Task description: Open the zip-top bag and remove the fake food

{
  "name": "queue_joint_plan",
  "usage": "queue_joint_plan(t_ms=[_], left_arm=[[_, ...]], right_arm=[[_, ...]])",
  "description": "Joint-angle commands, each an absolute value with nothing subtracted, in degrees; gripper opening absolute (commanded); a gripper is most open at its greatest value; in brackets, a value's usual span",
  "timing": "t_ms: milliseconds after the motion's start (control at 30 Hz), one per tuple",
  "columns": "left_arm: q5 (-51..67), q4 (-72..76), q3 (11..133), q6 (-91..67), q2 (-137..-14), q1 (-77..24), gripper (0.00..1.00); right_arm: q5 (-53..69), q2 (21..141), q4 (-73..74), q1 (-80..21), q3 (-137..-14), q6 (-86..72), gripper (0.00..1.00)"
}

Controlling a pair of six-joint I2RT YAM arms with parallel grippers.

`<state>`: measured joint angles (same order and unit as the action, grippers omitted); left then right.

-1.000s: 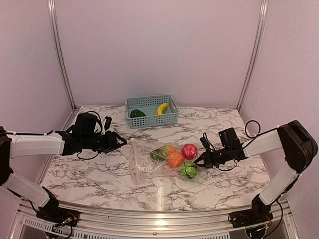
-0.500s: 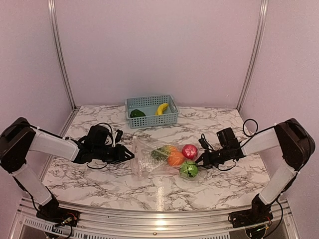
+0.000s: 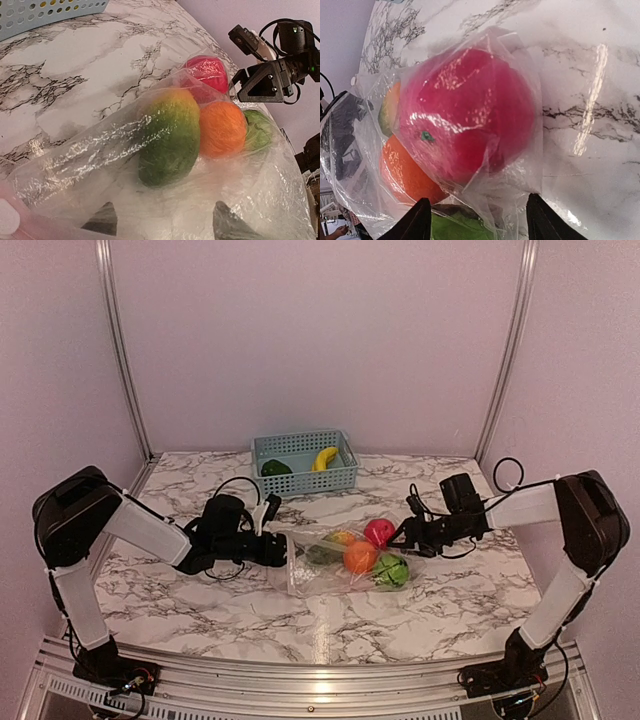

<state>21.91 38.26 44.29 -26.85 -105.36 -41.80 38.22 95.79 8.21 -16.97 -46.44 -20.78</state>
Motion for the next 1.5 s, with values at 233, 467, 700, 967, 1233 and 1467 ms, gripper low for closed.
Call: queue_joint_plan(t_ms=[233,467,700,967,1233,1467], left_arm=[[20.5,39.6,49.2,-8.9,-111.1,-44.8,0.77],[18.0,39.9,52.9,-5.0,-114.5,-46.9,0.78],[14.4,34.3,60.4,-0.9,-118.9,-48.5,0.81],[10.4,30.8,66.5,2.1,-122.4,-49.1,0.92],[8.6,23.4,75.2,6.1,-127.1,-49.1,0.85],[12.3,19.5,78.1,9.9,-128.6,-49.1,0.57]], right_arm=[[38.0,102.7,10.6,-14.9,-57.3,-21.3,0.66],[38.2,106.2,11.8,-14.9,-59.0,-19.2,0.62],[39.2,108.2,14.2,-14.9,-61.0,-15.9,0.59],[39.6,110.3,16.9,-14.9,-62.1,-12.5,0.54],[38.2,111.6,20.2,-14.9,-64.1,-9.5,0.42],[37.7,112.6,21.7,-14.6,-65.2,-8.1,0.2]])
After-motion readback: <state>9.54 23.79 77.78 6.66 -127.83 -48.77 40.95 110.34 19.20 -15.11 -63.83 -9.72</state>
